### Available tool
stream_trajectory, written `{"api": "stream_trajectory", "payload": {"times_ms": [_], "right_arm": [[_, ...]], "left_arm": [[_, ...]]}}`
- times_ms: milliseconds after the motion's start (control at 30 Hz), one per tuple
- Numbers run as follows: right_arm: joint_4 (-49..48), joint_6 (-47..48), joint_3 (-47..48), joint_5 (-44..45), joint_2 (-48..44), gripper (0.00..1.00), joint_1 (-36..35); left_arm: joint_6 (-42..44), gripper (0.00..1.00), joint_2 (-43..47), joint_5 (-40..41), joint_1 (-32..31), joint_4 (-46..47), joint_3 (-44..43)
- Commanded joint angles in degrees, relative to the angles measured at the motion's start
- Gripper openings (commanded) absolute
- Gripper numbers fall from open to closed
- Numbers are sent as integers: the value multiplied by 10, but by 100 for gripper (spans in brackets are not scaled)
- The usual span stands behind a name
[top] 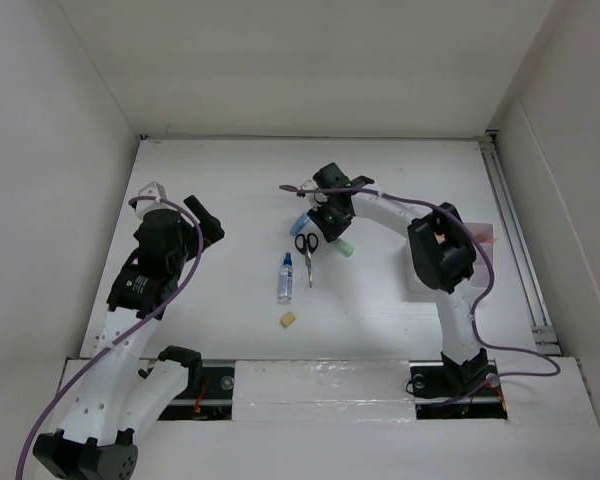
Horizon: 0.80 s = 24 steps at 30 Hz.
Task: Sort the stationery into containers
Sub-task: Pick up the pen from the center of the board, then place the pen in the storage box.
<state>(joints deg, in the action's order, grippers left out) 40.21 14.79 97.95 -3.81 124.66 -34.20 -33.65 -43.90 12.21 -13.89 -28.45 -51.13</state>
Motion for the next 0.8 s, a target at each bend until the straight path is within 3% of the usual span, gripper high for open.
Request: {"api": "stream_trajectory", "payload": {"times_ms": [0,267,367,400,467,500,633,767], "right_arm": [[-18,-4,-30,-29,-82,0,-2],[-297,-144,-161,113,-353,0,-27],[-308,-210,-183,234,-421,0,-33],[-291,-243,-183,332,-431,0,-33],[-252,-341,-183,421,-452,0,-26],[-207,-382,-183,514,-459,0,-20],[-94,-597,-218,645,-503,0,28],[-29,-726,-276,714,-564,0,35]], "left_arm": [[7,100,7,-2,-3,19,-5],[7,100,7,-2,-3,19,-5],[7,100,7,-2,-3,19,-5],[7,100,7,-2,-3,19,-5],[7,100,7,-2,-3,19,-5],[7,100,7,-2,-3,19,-5],[7,100,14,-2,-3,19,-5],[7,100,19,-2,-3,19,-5]]}}
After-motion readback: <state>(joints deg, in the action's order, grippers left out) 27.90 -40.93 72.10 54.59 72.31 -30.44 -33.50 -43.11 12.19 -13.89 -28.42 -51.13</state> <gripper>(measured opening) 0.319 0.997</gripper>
